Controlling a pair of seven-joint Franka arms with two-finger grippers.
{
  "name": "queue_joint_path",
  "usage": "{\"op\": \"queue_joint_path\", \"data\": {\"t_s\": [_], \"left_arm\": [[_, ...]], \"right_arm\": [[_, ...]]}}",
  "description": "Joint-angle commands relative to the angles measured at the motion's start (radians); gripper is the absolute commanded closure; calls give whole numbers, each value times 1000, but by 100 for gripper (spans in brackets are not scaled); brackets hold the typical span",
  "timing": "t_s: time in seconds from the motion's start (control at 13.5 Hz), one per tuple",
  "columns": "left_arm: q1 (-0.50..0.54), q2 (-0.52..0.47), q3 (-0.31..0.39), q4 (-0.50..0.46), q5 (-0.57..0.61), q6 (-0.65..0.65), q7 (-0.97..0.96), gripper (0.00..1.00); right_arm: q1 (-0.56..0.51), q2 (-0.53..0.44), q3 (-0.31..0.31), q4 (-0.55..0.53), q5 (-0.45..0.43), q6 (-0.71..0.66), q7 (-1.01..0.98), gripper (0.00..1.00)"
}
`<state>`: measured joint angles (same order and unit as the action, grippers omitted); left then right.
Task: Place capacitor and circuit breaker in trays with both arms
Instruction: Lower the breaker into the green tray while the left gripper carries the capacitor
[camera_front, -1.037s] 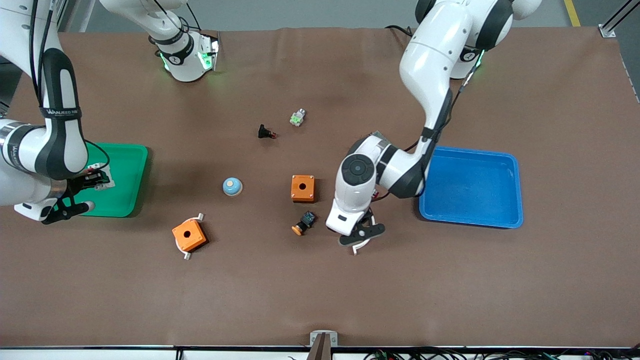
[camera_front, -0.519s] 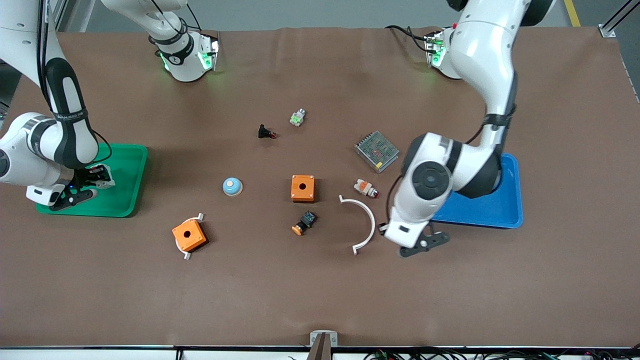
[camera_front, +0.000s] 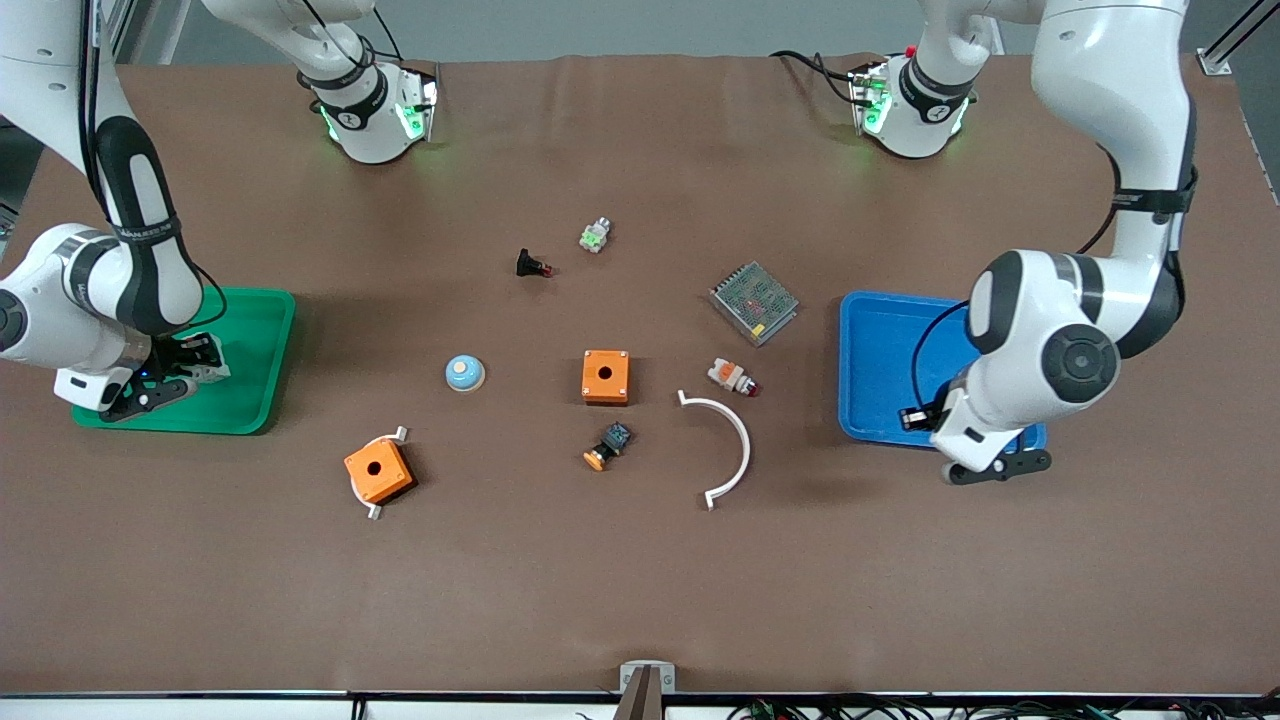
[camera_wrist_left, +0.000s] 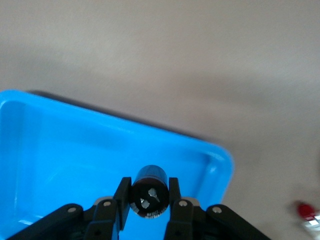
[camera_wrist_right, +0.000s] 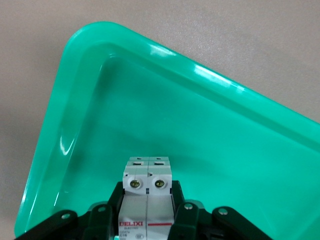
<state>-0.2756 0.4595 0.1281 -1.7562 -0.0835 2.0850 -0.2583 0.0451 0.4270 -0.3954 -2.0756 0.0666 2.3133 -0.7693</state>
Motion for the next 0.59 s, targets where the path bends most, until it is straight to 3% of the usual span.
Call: {"op": "queue_joint_path", "data": {"t_s": [0.0, 0.07, 0.15, 0.22, 0.3, 0.52], "left_arm": [[31, -32, -15, -126, -16, 79, 66, 100], [36, -25, -15, -153, -16, 113, 82, 99], [41, -13, -15, -167, -16, 139, 86, 99], [41, -1, -15, -177, -16, 154, 86, 98], [41, 5, -15, -184, -16, 164, 86, 96], [36, 33, -13, -201, -16, 178, 86, 83]], "right_arm": [[-17, -19, 18, -32, 28, 23, -8, 87], [-14, -17, 18, -32, 28, 23, -8, 79], [-11, -13, 18, -31, 28, 21, -8, 56], [-11, -14, 20, -29, 28, 18, -7, 6], [-10, -17, 20, -26, 28, 9, -7, 0], [2, -53, 21, 12, 28, -82, -7, 0]]}}
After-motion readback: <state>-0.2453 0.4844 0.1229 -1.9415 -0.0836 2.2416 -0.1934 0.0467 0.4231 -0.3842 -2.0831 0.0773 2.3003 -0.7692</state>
